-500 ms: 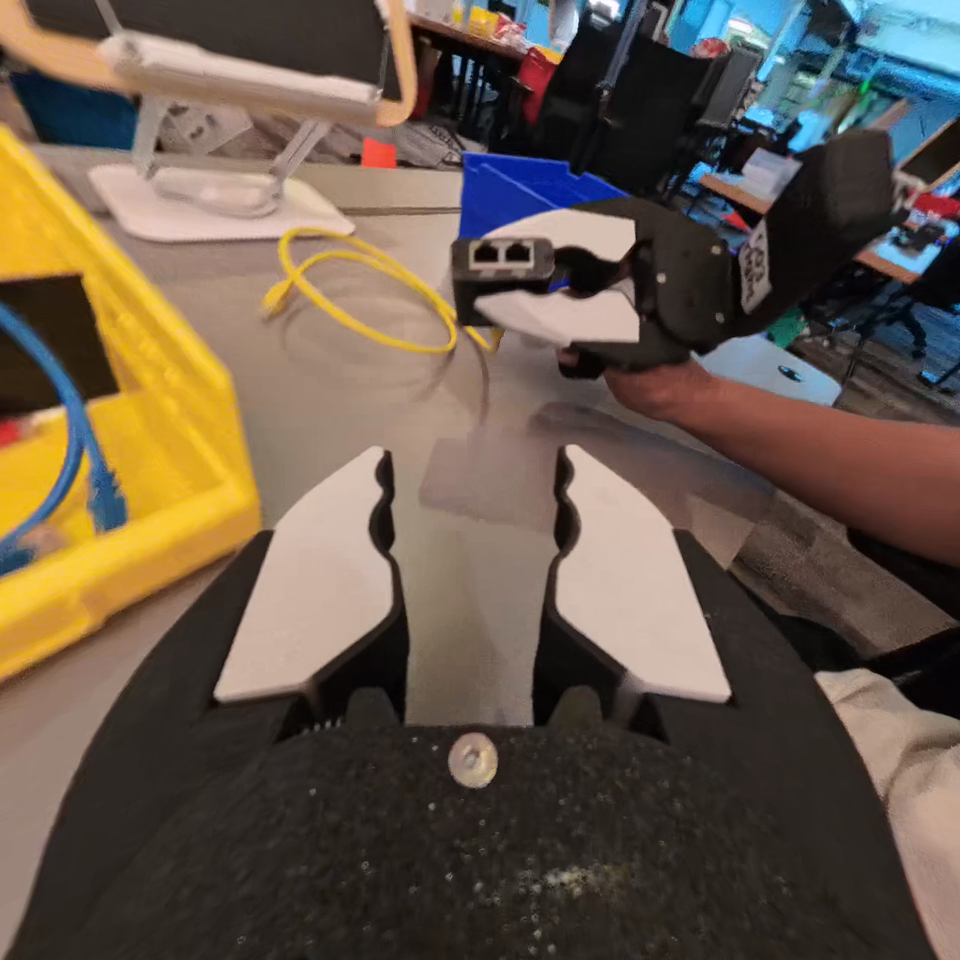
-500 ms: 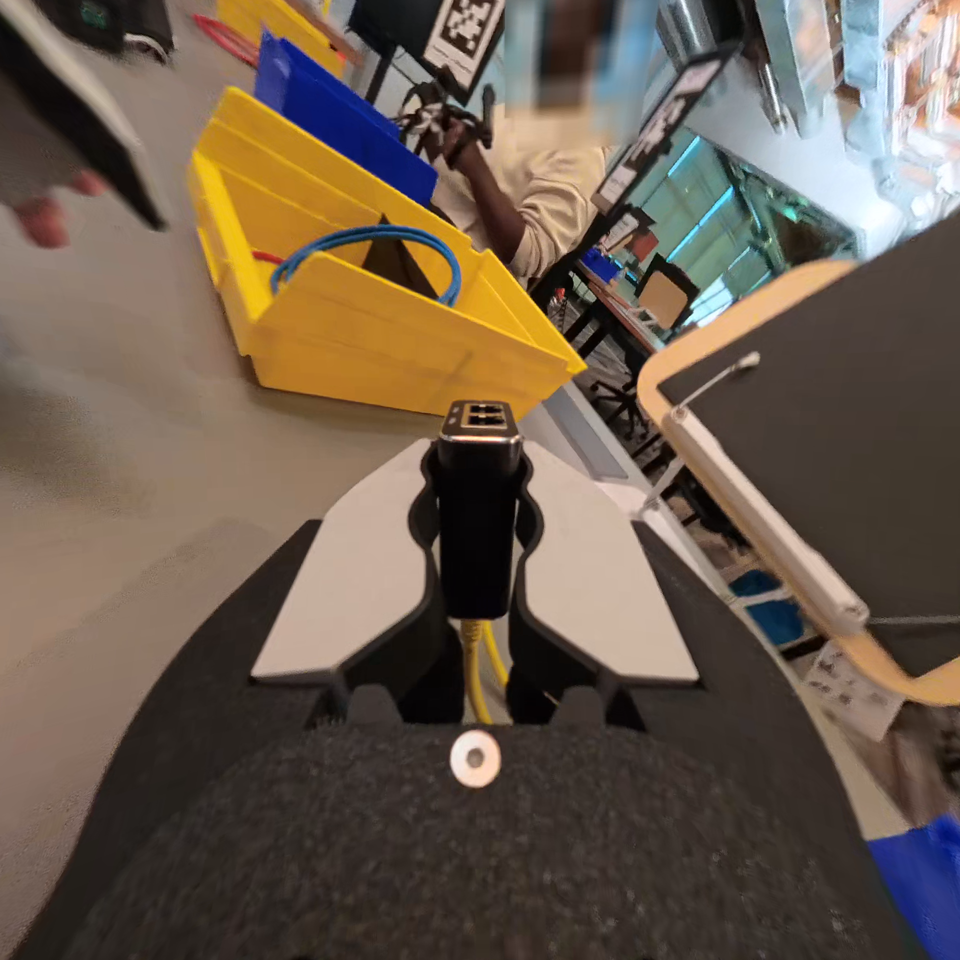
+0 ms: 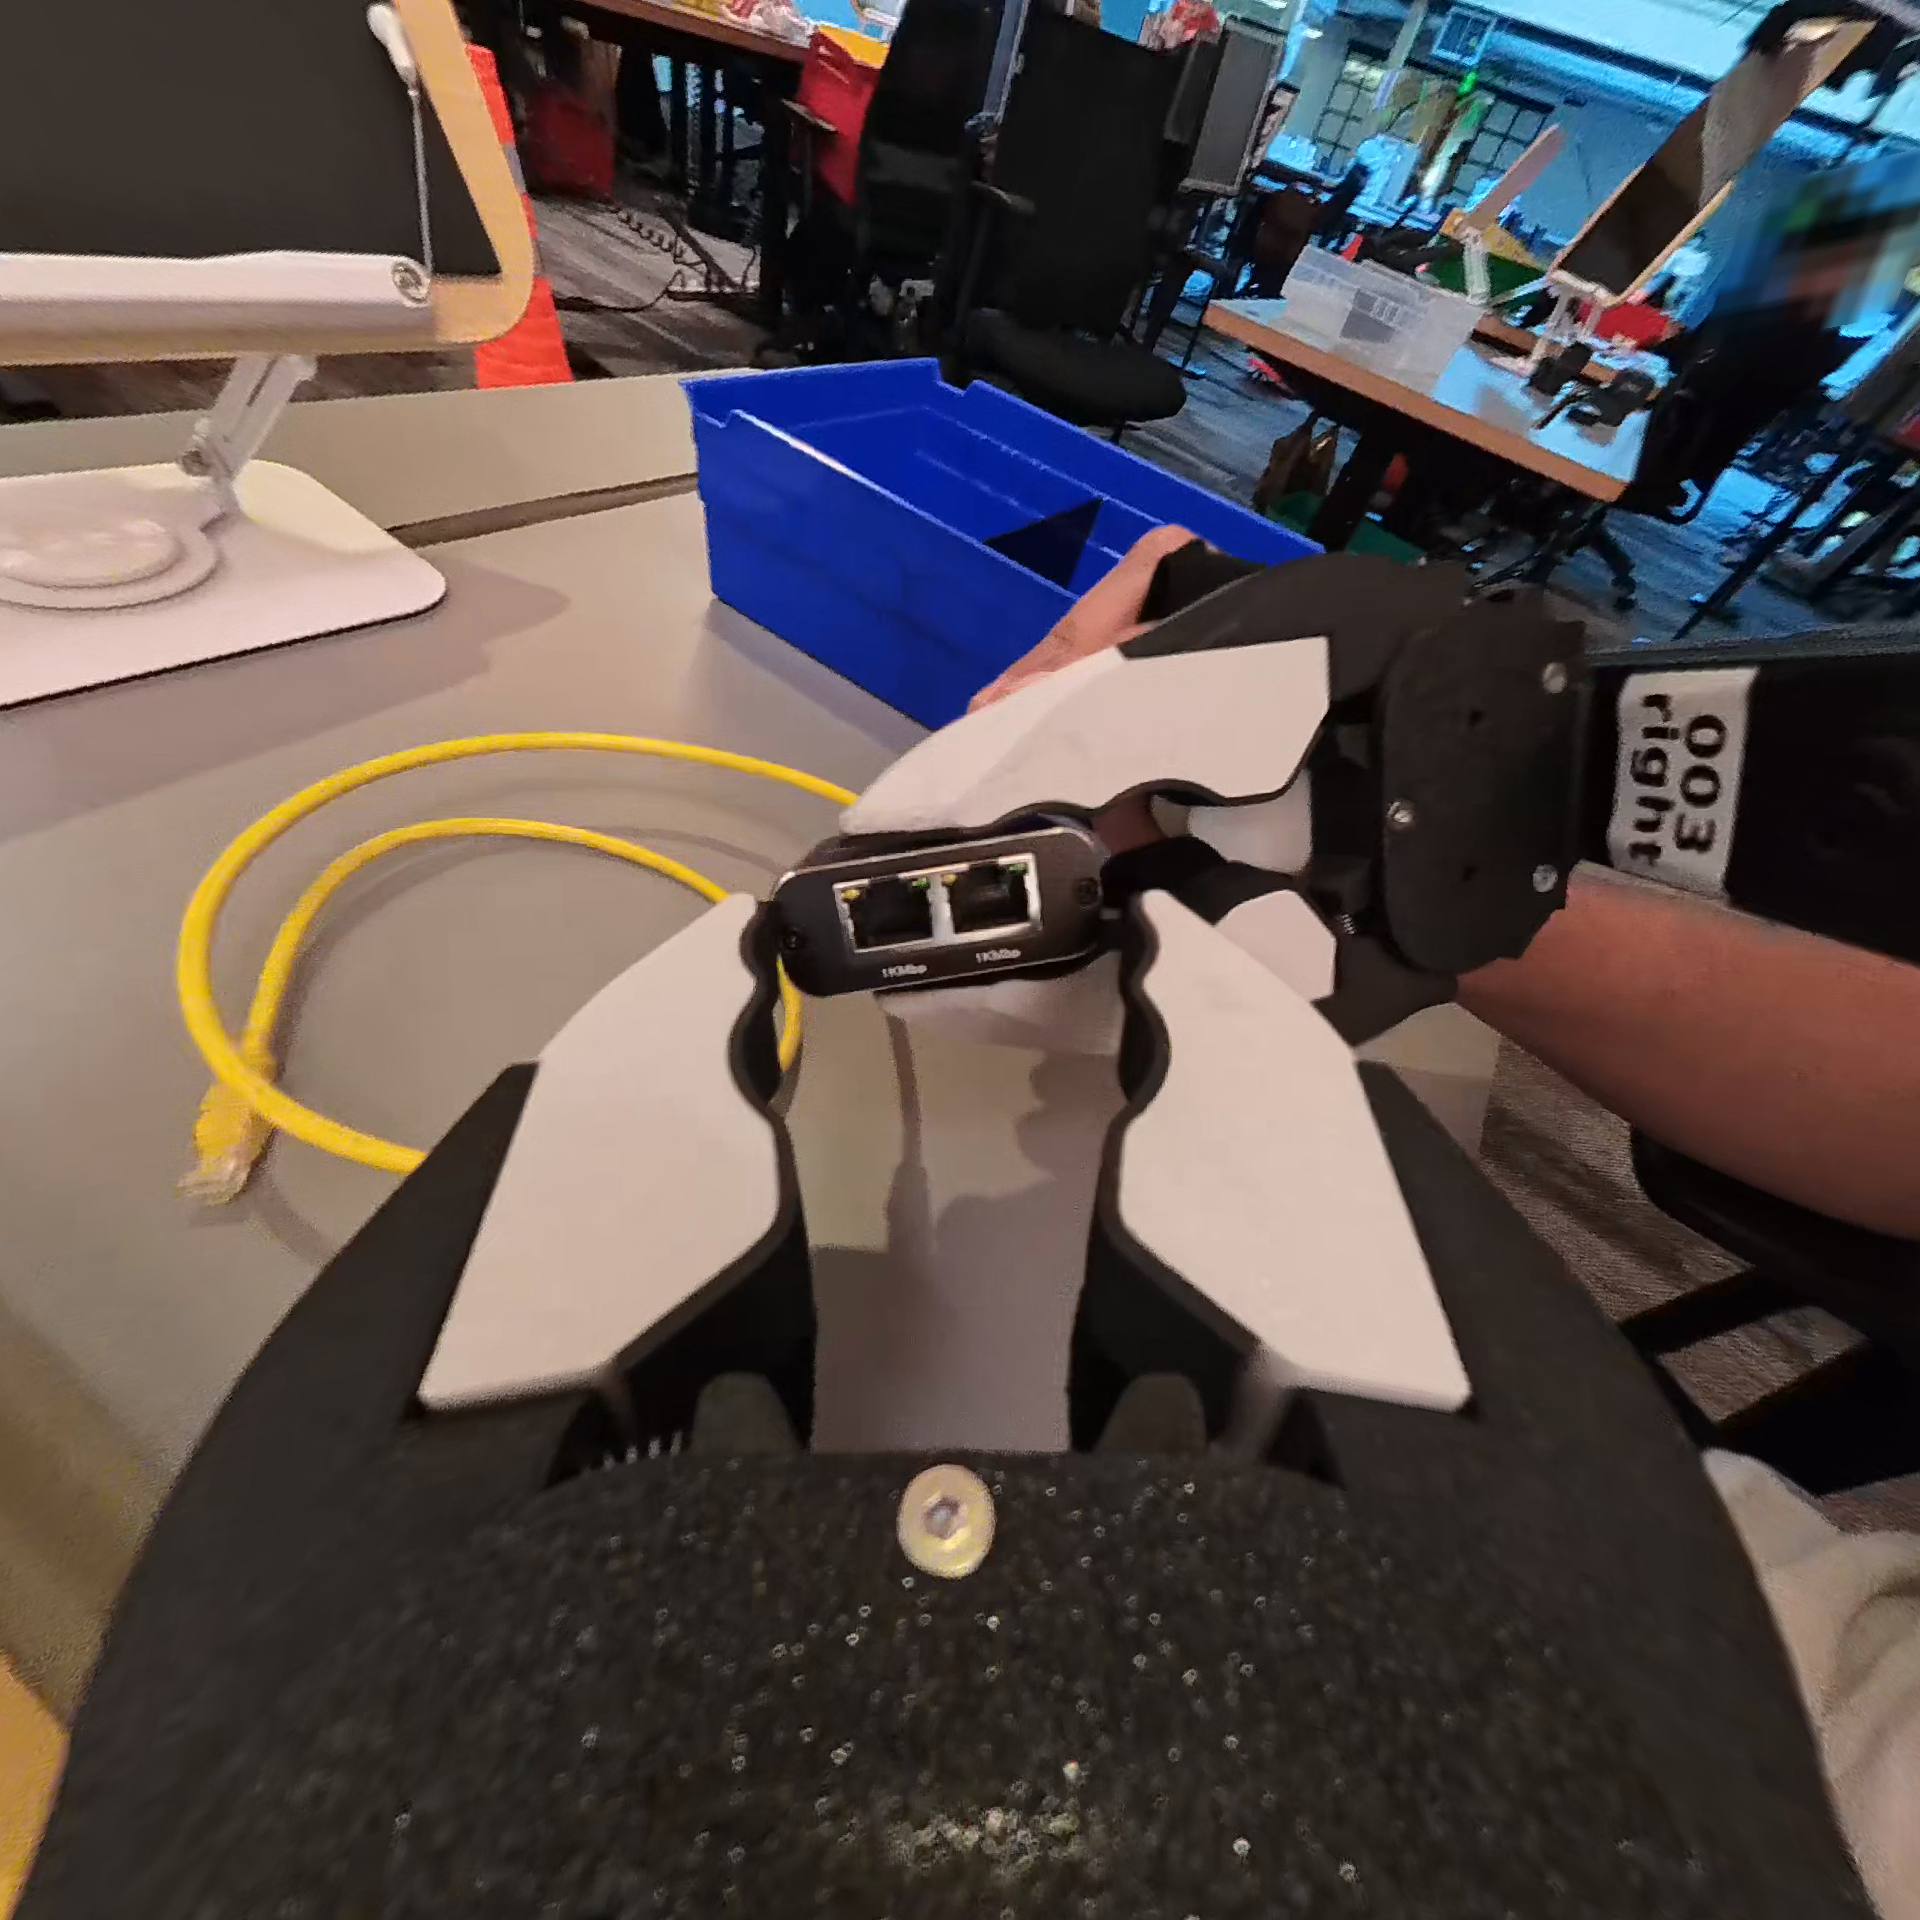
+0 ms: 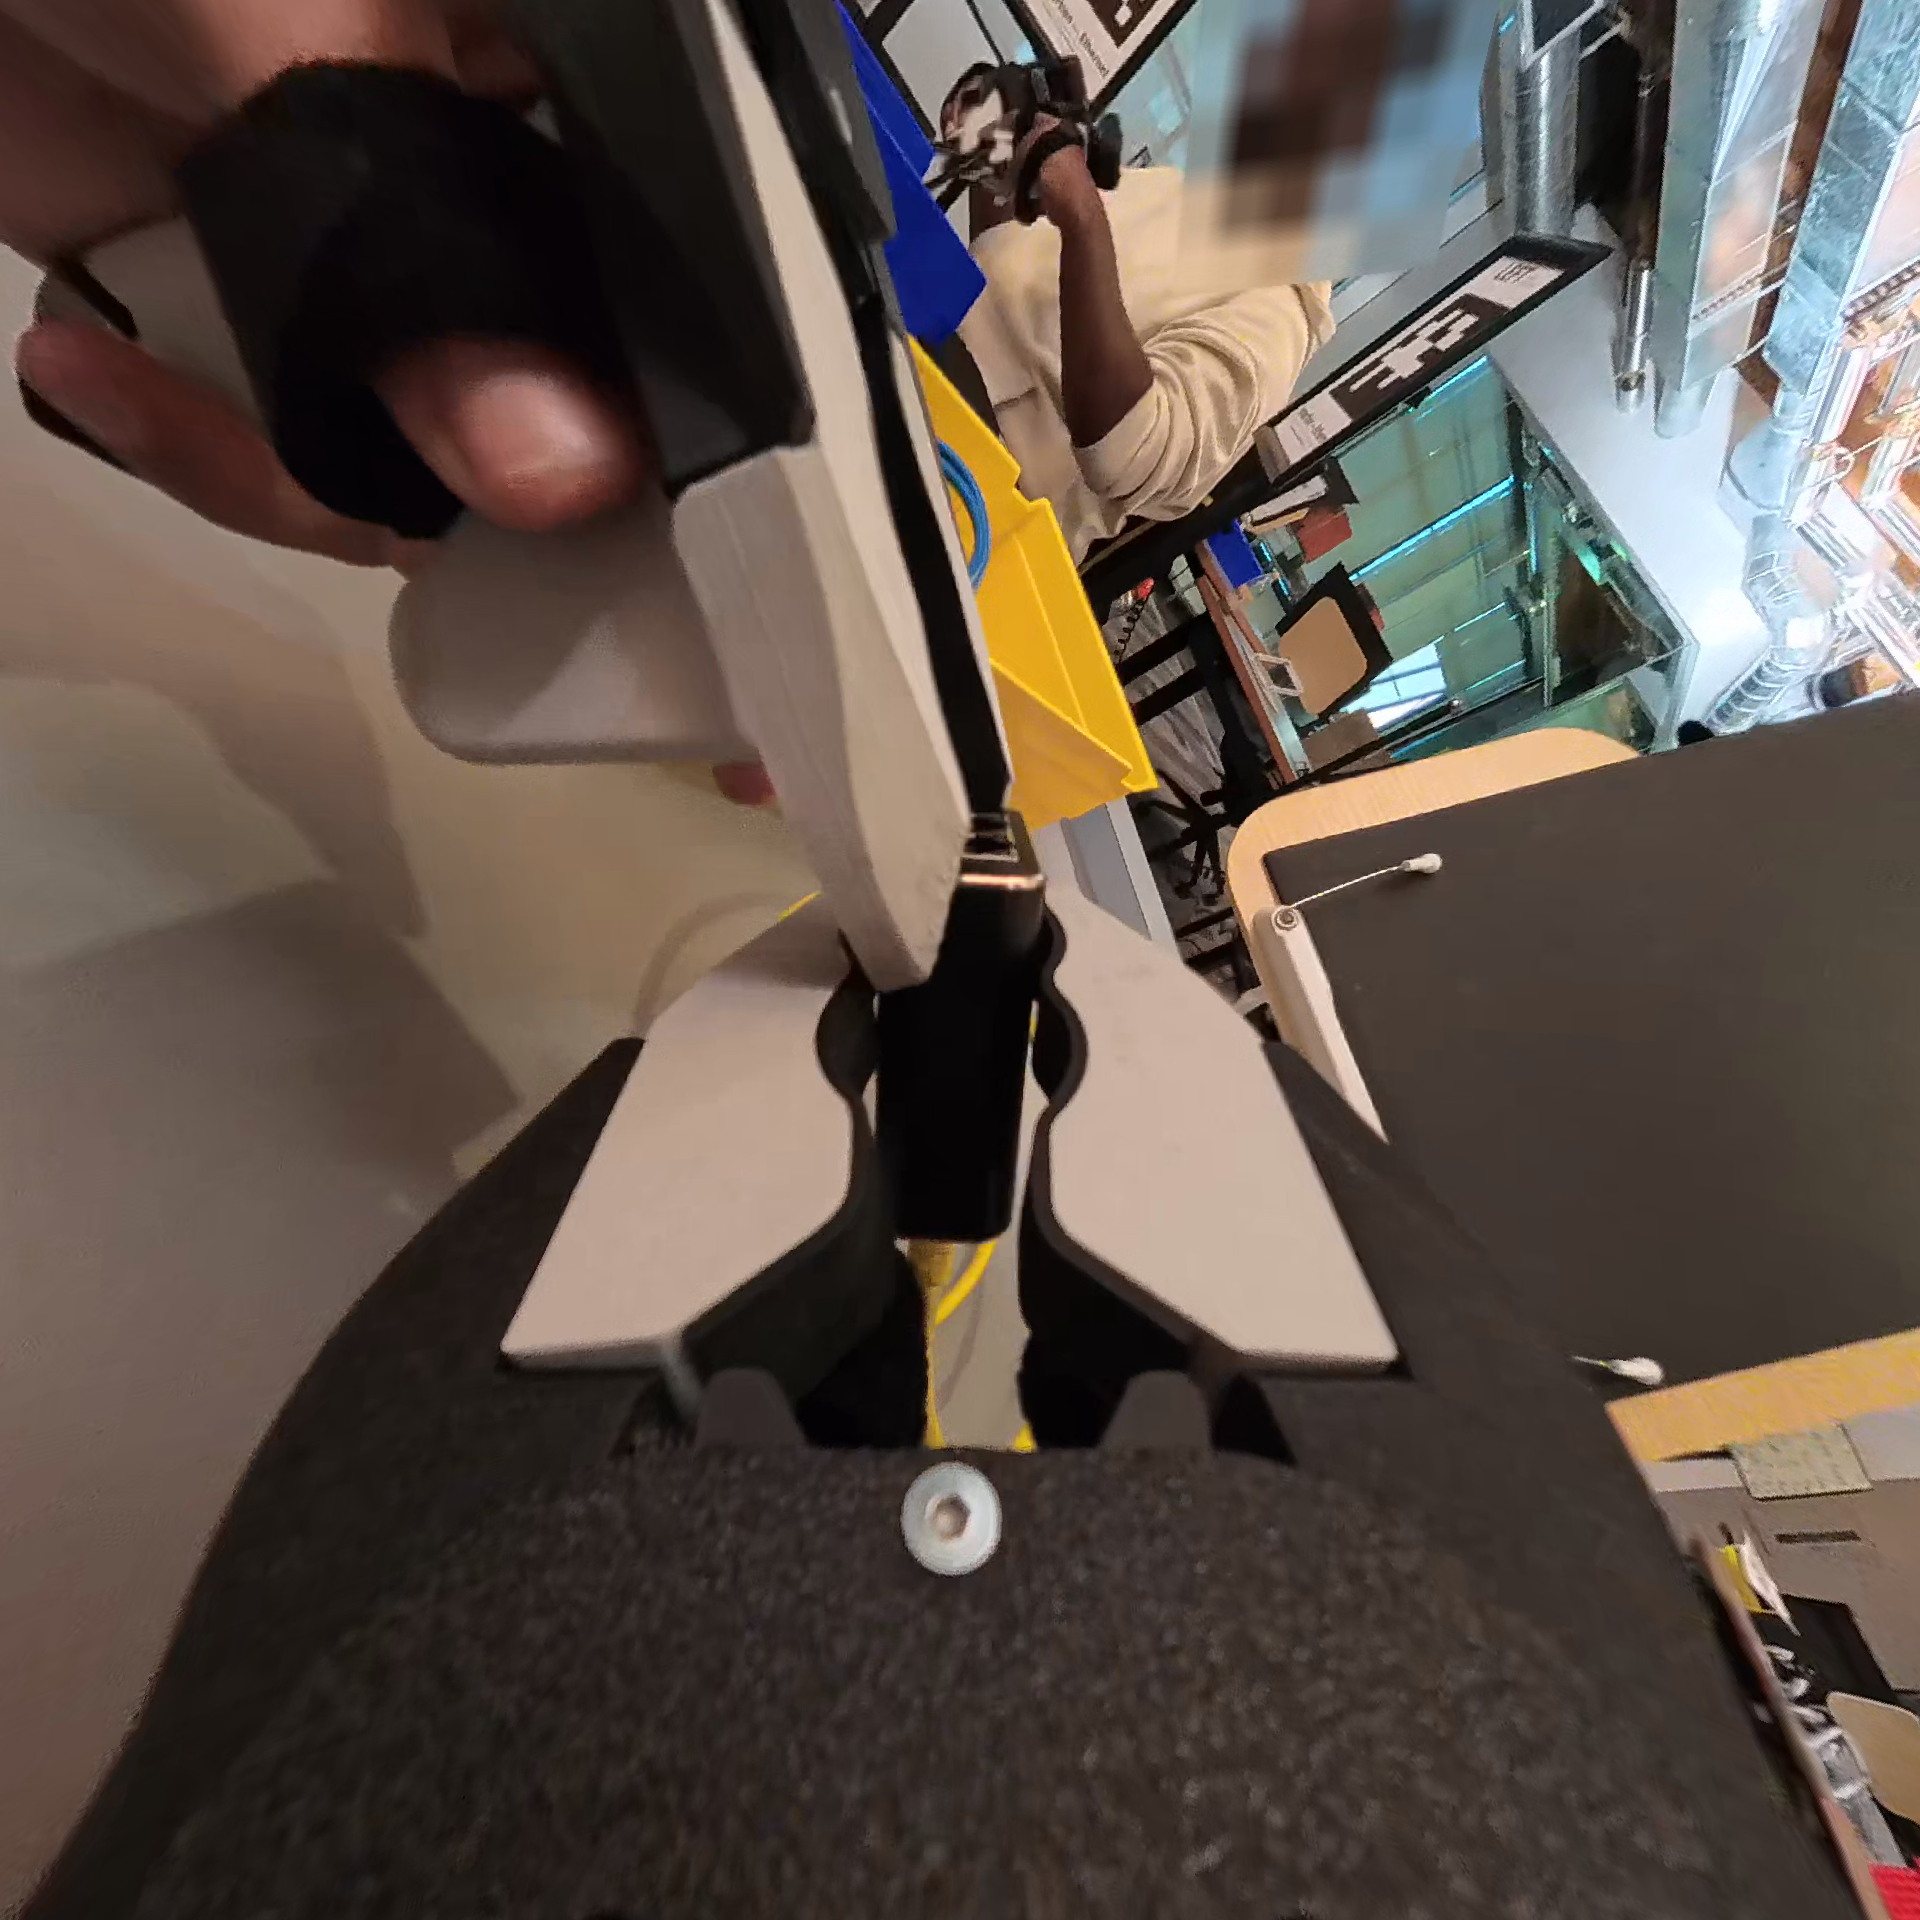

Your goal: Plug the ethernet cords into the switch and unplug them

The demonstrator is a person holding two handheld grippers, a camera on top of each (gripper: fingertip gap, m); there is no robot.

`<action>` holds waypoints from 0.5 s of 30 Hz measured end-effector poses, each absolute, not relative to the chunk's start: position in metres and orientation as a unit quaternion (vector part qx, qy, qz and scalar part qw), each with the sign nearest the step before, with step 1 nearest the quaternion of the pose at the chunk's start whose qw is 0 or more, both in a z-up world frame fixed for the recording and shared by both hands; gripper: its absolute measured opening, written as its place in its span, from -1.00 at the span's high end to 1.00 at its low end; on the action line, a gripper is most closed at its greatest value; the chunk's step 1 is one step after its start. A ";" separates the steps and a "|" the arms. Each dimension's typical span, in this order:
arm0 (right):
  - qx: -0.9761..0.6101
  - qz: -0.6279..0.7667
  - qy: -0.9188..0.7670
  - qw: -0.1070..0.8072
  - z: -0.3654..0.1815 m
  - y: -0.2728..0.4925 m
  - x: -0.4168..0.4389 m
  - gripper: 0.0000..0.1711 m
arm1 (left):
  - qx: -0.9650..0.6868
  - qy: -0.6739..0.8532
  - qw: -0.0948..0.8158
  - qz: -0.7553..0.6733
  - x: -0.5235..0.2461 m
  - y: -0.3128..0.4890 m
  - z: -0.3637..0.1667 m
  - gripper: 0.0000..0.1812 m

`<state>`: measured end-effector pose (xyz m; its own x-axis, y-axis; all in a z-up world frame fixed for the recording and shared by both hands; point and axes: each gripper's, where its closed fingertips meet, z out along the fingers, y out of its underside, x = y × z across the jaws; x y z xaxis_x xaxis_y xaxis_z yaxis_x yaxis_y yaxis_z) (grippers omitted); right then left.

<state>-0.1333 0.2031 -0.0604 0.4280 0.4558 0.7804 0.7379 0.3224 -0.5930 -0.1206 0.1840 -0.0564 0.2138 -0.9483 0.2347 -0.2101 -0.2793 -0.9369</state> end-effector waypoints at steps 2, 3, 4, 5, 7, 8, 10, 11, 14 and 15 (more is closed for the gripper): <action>-0.560 -0.132 -0.529 0.623 -0.059 0.203 -0.131 0.69 | -0.656 0.439 0.407 -0.460 -0.119 0.182 -0.054 0.29; -0.554 -0.132 -0.534 0.624 -0.059 0.202 -0.132 0.69 | -0.653 0.438 0.407 -0.465 -0.118 0.181 -0.053 0.27; -0.550 -0.132 -0.538 0.625 -0.058 0.201 -0.134 0.69 | -0.654 0.437 0.407 -0.464 -0.117 0.182 -0.052 0.27; -0.548 -0.139 -0.541 0.623 -0.059 0.201 -0.135 0.69 | -0.661 0.437 0.406 -0.455 -0.117 0.184 -0.055 0.30; -0.553 -0.164 -0.542 0.611 -0.063 0.206 -0.135 0.69 | -0.674 0.443 0.411 -0.425 -0.117 0.189 -0.061 0.31; -0.558 -0.174 -0.538 0.608 -0.064 0.208 -0.134 0.69 | -0.681 0.443 0.416 -0.408 -0.117 0.193 -0.063 0.31; -0.575 -0.181 -0.520 0.606 -0.068 0.215 -0.134 0.69 | -0.695 0.444 0.432 -0.365 -0.119 0.200 -0.066 0.31; -0.587 -0.188 -0.510 0.600 -0.070 0.218 -0.133 0.70 | -0.701 0.447 0.441 -0.339 -0.119 0.204 -0.069 0.31; -0.625 -0.246 -0.512 0.535 -0.082 0.224 -0.124 0.66 | -0.715 0.459 0.448 -0.277 -0.117 0.212 -0.077 0.32; -0.633 -0.259 -0.517 0.515 -0.085 0.225 -0.122 0.63 | -0.718 0.458 0.448 -0.272 -0.117 0.213 -0.078 0.32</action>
